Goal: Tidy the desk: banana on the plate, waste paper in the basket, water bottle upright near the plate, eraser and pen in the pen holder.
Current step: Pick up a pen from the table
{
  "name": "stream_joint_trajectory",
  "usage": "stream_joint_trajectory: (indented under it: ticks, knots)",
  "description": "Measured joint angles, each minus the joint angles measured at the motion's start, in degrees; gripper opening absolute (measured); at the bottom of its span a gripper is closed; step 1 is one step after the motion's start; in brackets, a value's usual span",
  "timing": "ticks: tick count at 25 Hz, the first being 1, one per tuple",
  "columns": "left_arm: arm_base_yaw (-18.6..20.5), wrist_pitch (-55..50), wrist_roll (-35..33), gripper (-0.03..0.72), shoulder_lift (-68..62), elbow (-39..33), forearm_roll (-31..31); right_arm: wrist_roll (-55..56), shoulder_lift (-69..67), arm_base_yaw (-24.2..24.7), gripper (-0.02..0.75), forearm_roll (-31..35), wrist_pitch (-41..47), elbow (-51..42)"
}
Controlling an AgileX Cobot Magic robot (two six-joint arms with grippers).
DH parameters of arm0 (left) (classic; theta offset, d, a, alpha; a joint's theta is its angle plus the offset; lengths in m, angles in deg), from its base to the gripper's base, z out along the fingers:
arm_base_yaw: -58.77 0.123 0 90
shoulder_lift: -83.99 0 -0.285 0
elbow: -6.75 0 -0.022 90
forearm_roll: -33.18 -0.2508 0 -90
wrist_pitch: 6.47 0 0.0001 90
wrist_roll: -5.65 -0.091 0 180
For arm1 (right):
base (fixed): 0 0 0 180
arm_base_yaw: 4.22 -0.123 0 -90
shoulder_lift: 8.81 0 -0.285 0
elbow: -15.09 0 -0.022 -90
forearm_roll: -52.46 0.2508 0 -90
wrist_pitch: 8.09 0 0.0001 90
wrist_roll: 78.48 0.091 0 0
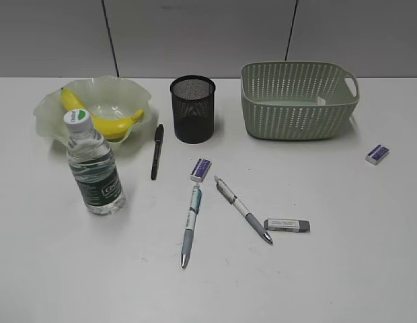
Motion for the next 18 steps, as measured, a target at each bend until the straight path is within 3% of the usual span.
stream_joint_trajectory:
  ticks: [4,8,18]
  knots:
    - [0.0,0.0,0.0,0.435,3.7,0.0,0.0,-9.2,-19.3,0.0,0.456,7.7,-4.6,5.4]
    - [0.0,-0.1,0.0,0.436,8.8,0.0,0.0,-11.8,-39.7,-0.5,0.456,9.8,-3.6,15.4]
    - [0.0,-0.1,0.0,0.435,11.8,0.0,-0.1,-3.1,-80.2,-13.8,0.456,0.0,5.9,43.8]
